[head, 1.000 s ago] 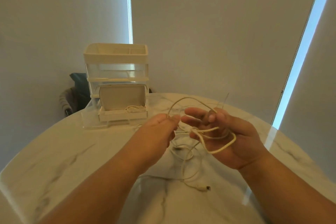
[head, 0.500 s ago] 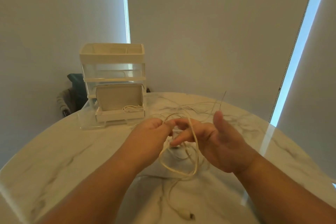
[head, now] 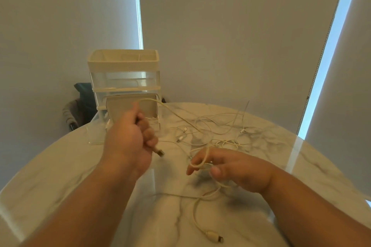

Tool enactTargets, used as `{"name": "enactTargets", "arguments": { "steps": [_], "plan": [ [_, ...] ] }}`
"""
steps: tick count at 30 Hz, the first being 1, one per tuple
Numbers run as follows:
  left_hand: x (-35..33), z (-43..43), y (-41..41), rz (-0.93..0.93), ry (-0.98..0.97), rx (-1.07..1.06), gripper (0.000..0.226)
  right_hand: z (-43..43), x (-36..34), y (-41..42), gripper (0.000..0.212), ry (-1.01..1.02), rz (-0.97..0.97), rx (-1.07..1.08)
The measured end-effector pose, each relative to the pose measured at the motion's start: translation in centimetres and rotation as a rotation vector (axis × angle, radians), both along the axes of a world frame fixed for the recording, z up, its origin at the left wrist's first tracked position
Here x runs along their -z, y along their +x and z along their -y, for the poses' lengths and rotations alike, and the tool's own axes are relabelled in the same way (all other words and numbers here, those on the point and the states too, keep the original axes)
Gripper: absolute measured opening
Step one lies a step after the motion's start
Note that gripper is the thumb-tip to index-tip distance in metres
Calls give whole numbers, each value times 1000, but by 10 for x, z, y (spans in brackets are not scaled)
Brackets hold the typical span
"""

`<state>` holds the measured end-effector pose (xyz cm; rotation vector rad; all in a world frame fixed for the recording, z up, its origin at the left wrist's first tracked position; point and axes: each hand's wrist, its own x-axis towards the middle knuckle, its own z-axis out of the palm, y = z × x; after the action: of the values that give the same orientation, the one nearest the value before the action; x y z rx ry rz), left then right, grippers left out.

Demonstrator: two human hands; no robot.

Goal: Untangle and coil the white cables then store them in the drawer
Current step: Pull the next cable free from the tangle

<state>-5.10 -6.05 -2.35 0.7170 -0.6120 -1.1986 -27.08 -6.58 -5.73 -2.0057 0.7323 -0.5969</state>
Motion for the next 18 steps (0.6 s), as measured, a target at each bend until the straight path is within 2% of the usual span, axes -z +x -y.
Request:
{"name": "enactTargets", "arguments": {
  "steps": [4, 6, 8, 11, 14, 15, 18],
  "plan": [
    [-1, 11, 32, -148, 21, -281, 37, 4, 0, -3, 42, -94, -114, 274],
    [3, 15, 39, -149, 56, -304, 37, 8, 2, -4, 24, -117, -120, 406],
    [7, 16, 36, -111, 71, -253, 37, 9, 0, -4, 14, -137, -72, 461],
    [9, 13, 21, -4, 65, -109, 37, 6, -6, -5, 14, -147, 46, 479],
    [9, 9, 11, 97, 73, -4, 36, 13, -6, -11, 12, -165, 116, 606],
    [9, 8, 9, 121, 80, 18, 35, 16, -5, -15, 12, -183, 96, 673],
    [9, 5, 3, 155, 91, 74, 35, 21, -4, -24, 32, -251, -107, 797]
  ]
}}
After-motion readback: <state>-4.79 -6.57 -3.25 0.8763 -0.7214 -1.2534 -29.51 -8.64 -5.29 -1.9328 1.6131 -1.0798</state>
